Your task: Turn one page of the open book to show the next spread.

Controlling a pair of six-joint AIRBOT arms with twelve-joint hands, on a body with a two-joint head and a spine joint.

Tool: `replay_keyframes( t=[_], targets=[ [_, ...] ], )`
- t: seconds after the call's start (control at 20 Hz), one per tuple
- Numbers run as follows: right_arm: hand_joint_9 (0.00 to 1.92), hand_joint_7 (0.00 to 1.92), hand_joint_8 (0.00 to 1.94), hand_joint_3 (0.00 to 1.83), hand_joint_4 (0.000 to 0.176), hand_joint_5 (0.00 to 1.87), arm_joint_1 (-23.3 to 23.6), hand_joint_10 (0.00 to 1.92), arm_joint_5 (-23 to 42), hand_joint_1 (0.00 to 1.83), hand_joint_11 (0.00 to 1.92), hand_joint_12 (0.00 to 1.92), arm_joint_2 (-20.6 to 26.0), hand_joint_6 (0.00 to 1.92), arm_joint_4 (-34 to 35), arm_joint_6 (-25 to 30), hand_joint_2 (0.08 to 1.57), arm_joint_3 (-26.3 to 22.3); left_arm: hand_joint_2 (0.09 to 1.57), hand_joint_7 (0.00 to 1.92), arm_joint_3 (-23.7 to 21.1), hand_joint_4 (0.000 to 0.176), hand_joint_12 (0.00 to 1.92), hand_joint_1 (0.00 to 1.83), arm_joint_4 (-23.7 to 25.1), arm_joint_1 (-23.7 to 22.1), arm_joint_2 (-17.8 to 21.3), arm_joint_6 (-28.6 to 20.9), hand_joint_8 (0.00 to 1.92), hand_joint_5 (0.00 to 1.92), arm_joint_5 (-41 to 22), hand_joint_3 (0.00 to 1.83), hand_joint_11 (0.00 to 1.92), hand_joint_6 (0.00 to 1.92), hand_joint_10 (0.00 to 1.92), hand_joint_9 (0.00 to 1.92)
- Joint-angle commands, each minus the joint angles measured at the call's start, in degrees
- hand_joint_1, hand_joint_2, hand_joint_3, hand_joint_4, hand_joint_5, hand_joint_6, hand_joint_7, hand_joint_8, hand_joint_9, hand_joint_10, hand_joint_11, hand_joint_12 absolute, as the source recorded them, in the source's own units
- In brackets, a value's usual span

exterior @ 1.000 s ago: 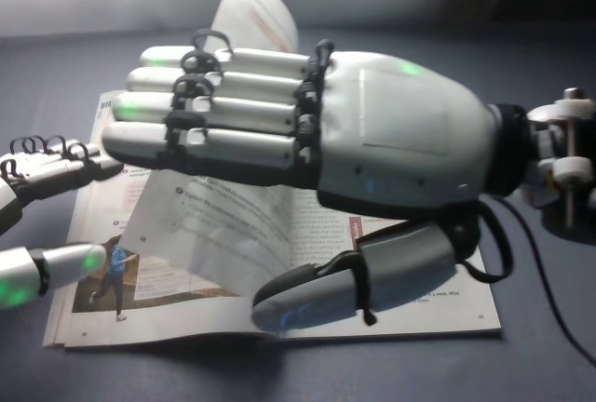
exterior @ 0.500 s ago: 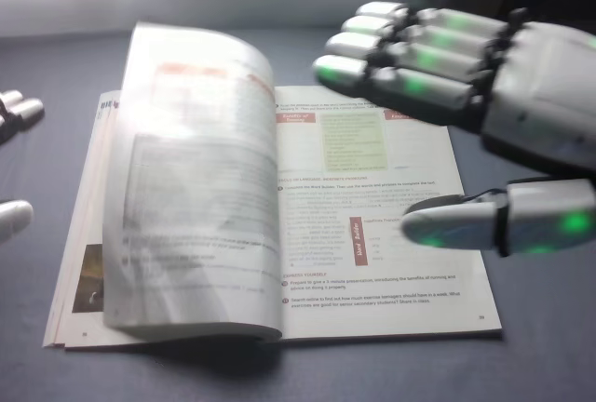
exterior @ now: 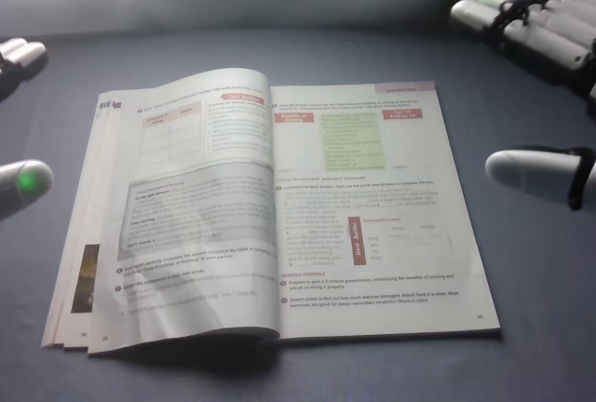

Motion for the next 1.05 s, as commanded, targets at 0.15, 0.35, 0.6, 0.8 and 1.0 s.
replay_keyframes(
  t=[0.15, 0.35, 0.6, 0.8, 1.0],
  targets=[
    [0.0, 0.0, 0.0, 0.0, 0.112, 0.0, -3.09, 0.0, 14.15, 0.12, 0.0, 0.0, 1.12, 0.0, 5.32, -0.22, 1.2, -0.42, 1.22, 0.0, 1.16, 0.064, 0.0, 0.0, 1.82, -4.12, -0.78, -0.05, 0.0, 0.0, -6.17, 0.0, 0.0, 0.0, 0.0, 0.0],
    [0.0, 0.0, 0.0, 0.01, 0.131, 0.0, -4.66, 0.0, 20.43, 0.25, 0.0, 0.0, 2.44, 0.0, 7.53, -0.22, 1.24, -1.16, 1.33, 0.0, 2.31, 0.138, 0.0, 0.0, 2.04, -7.17, -2.57, -0.08, 0.0, 0.0, -7.68, 0.03, 0.0, 0.0, 0.0, 0.0],
    [0.0, 0.0, 0.0, 0.0, 0.061, 0.0, -6.96, 0.0, 30.73, 0.27, 0.0, 0.03, 3.68, 0.0, 9.16, -0.21, 1.28, -1.66, 1.4, 0.0, 3.83, 0.128, 0.0, 0.08, 2.73, -9.23, -4.74, -2.09, 0.0, 0.0, -12.67, 0.0, 0.0, 0.0, 0.0, 0.0],
    [0.35, 0.14, 0.03, 0.0, 0.101, 0.05, -8.74, 0.11, 36.49, 0.47, 0.0, 1.38, 4.64, 0.02, 8.81, 0.47, 1.24, -2.29, 1.24, 0.0, 4.26, 0.172, 0.0, 0.38, 4.81, -12.49, -4.77, -2.26, 0.0, 0.34, -15.58, 0.0, 0.0, 0.12, 0.0, 0.0],
    [0.2, 0.12, 0.01, 0.01, 0.17, 0.0, -9.52, 0.09, 38.81, 0.45, 0.0, 1.35, 6.01, 0.0, 8.1, 0.61, 1.2, -2.79, 1.37, 0.0, 5.16, 0.137, 0.0, 0.49, 7.74, -17.3, -4.63, -2.34, 0.0, 0.27, -15.67, 0.0, 0.0, 0.18, 0.0, 0.0]
  ],
)
